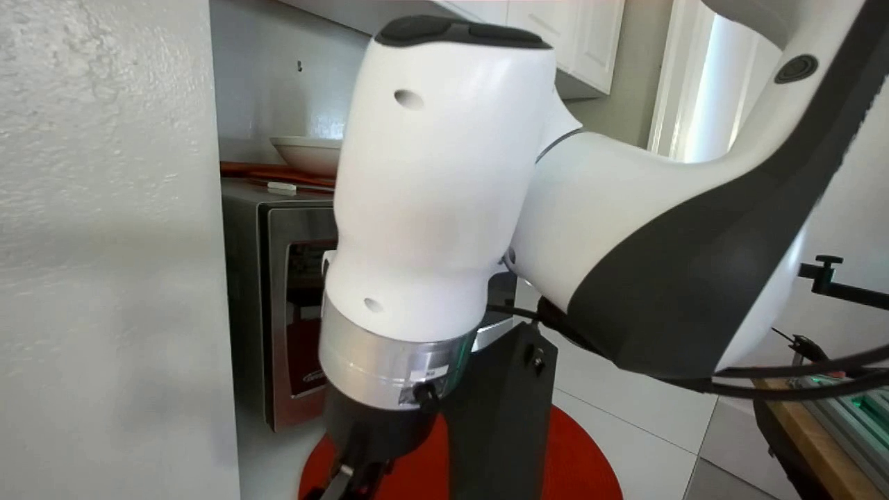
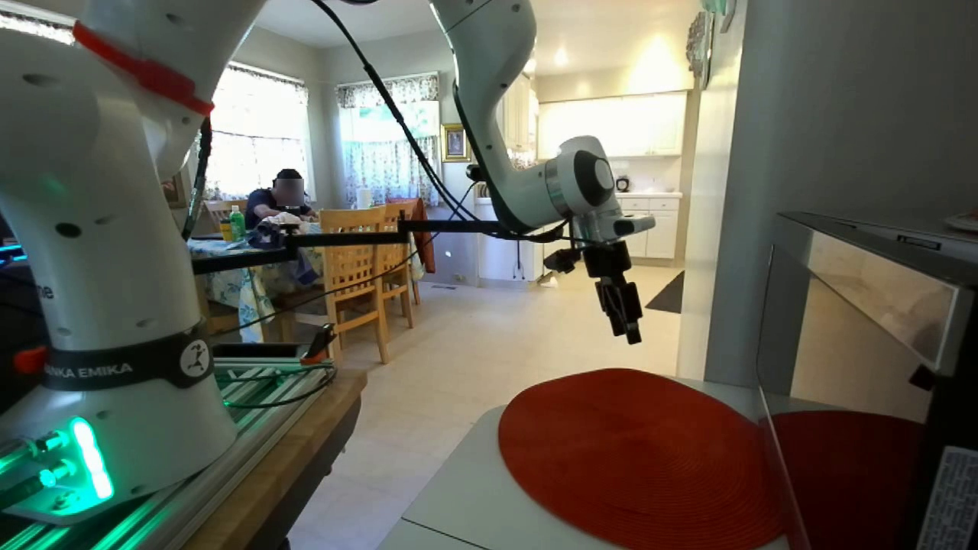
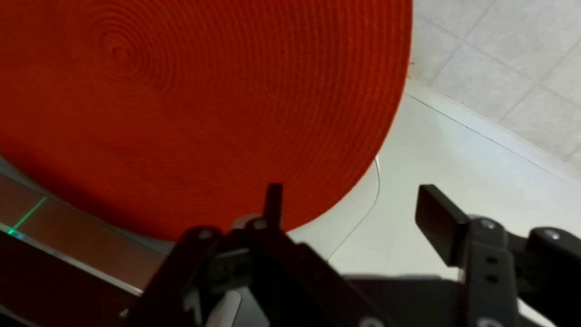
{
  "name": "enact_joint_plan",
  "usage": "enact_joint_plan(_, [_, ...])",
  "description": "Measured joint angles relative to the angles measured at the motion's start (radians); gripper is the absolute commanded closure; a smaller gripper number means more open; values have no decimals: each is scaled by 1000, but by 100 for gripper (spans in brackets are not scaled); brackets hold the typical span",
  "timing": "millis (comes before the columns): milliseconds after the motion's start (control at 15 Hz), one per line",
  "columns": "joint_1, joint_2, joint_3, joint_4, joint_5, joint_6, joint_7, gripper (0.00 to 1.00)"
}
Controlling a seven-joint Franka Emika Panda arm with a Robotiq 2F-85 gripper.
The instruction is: Move the red placemat to the left.
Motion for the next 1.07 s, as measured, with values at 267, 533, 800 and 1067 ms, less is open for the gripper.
enact_joint_plan(267, [-9, -19, 1, -1, 90, 79, -84, 0])
enact_joint_plan(533, [-46, -62, 22, -10, 287, 103, -233, 0])
enact_joint_plan(800, [-97, -130, 42, -33, 467, 86, -358, 0])
enact_joint_plan(1067, [-102, -213, 17, -40, 515, -117, -370, 0])
